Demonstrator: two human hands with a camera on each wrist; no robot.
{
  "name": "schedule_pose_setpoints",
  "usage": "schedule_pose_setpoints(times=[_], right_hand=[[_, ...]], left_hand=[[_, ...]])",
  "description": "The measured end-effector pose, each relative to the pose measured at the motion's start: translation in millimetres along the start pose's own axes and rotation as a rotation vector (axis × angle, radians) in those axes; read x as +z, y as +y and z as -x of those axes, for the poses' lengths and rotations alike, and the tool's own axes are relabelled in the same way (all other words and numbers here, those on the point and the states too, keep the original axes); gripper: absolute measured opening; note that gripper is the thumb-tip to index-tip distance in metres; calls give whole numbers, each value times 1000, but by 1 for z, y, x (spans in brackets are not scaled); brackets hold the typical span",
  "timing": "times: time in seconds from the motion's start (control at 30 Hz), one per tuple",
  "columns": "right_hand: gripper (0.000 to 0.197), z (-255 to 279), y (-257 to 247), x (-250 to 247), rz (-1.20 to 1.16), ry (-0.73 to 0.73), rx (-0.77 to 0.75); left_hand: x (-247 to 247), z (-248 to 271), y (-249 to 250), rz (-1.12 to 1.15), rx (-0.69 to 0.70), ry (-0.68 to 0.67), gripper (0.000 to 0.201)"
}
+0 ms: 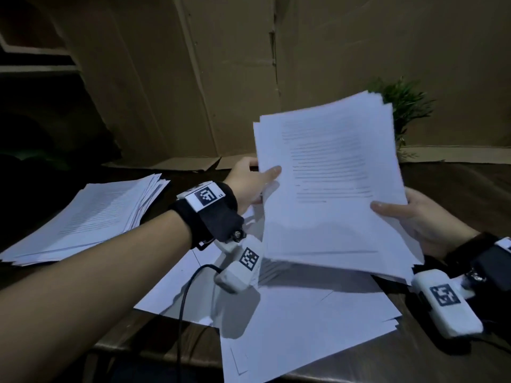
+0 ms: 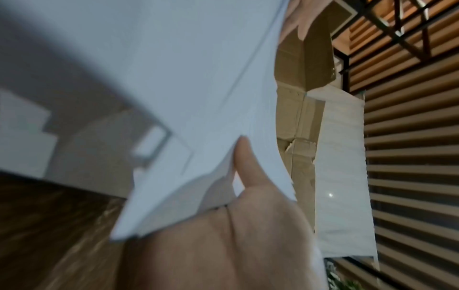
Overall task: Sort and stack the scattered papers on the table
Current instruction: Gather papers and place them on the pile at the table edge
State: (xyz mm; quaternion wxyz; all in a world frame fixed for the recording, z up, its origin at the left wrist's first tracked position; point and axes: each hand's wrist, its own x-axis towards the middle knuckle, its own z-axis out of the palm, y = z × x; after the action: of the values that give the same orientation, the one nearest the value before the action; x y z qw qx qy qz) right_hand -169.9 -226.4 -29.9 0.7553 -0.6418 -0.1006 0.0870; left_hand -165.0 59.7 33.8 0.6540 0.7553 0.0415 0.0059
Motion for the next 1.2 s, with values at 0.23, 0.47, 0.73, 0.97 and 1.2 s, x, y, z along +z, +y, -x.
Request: schedule_pose_setpoints(times=[0.23,0.47,0.73,0.97,1.2], right_hand=[[42,-6,-7,-15,-152,348,-282],[43,-11,-1,-28,-240,406,-281],[45,-15,2,-39,-319,443,-242],[43,-17,4,-39,-308,423,-249],[42,-17,5,-40,-301,412,-226]], left_hand=[[-65,3,-23,-689,-261,70,29],[-109,0,-51,-756,-466,105,37],[-80,-29,-40,-875,-296,-1,73],[-70,-60,-42,-963,-335,-82,92],[-71,-75,-53,-1008,-381,-112,79]])
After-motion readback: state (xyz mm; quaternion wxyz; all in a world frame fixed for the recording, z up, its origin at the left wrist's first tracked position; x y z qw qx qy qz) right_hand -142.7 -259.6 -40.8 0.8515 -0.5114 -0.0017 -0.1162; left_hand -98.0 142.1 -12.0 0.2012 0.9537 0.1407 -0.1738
